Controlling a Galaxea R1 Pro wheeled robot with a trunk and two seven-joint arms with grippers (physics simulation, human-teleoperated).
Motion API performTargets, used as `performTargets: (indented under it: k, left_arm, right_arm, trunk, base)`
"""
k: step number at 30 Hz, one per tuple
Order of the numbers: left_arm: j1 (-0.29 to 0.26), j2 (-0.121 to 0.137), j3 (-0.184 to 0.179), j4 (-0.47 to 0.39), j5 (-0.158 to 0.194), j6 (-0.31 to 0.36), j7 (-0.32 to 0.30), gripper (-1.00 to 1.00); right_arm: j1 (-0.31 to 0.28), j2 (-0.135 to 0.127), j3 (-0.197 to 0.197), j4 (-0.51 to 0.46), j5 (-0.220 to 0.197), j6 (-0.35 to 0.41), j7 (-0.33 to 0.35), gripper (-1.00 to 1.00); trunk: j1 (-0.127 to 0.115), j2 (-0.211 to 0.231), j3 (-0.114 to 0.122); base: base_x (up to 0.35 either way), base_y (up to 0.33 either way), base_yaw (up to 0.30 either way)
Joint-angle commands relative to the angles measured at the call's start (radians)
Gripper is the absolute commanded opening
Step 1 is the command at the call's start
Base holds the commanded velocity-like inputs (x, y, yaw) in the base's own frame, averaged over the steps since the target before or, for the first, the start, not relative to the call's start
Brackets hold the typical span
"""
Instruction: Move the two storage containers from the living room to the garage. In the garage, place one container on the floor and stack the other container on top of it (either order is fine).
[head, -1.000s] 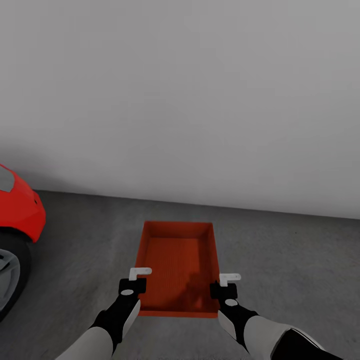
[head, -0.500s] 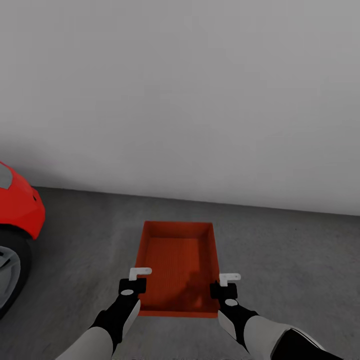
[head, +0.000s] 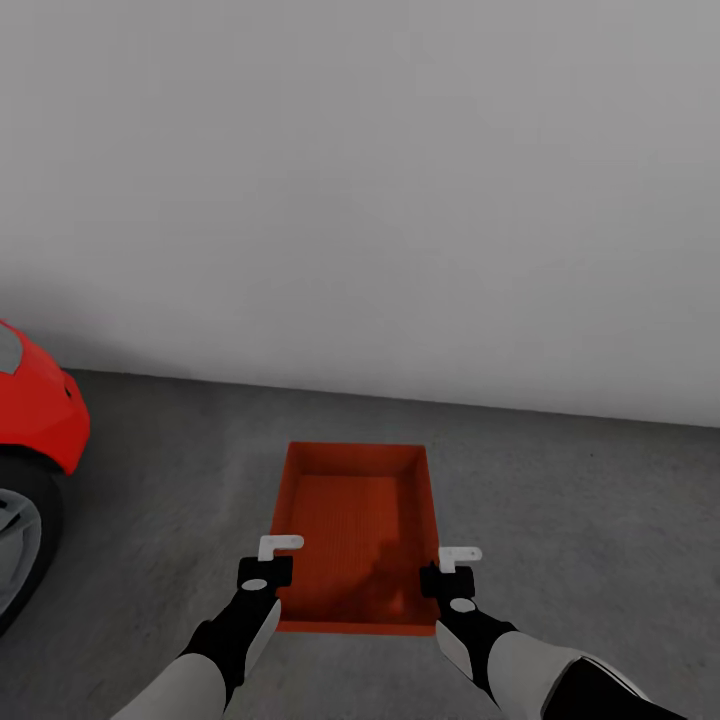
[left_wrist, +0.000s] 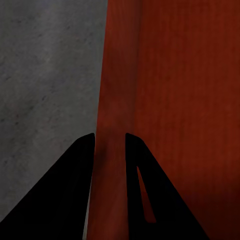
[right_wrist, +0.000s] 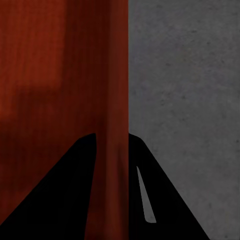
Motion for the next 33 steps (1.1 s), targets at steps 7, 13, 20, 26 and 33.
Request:
performTargets:
  k: [7,13,20,26,33]
  left_arm:
    - [0.0,-0.002,0.026,-0.002,0.05,0.009,0.009,-1.0]
    - [0.0,-0.002,0.026,-0.002,0.05,0.009,0.009,-1.0]
    - [0.0,-0.002,0.026,-0.001,0.05,0.009,0.009,-1.0]
    - [0.0,-0.002,0.026,-0.001,0.05,0.009,0.009,-1.0]
    - [0.0,-0.002,0.026,-0.001,0.05,0.009,0.008,-1.0]
  right_arm:
    - [-0.001,0.021,-0.021,-0.014,-0.035,-0.003,0.003,-1.0]
    - [-0.001,0.021,-0.021,-0.014,-0.046,-0.003,0.003,-1.0]
    - [-0.001,0.021,-0.021,-0.014,-0.047,-0.004,0.003,-1.0]
    - [0.0,0.021,-0.02,-0.014,-0.047,-0.004,0.003,-1.0]
    - [-0.001,0.021,-0.02,-0.014,-0.047,-0.004,0.004,-1.0]
  trunk:
    - [0.0,-0.001,-0.001]
    - [0.0,-0.001,-0.001]
    - [0.0,-0.001,-0.001]
    - [0.0,-0.001,-0.001]
    - [0.0,-0.001,-0.001]
  base:
    - [0.0,0.0,0.0]
    - [0.0,0.0,0.0]
    - [0.0,0.0,0.0]
    - [0.0,0.0,0.0]
    - [0.0,0.0,0.0]
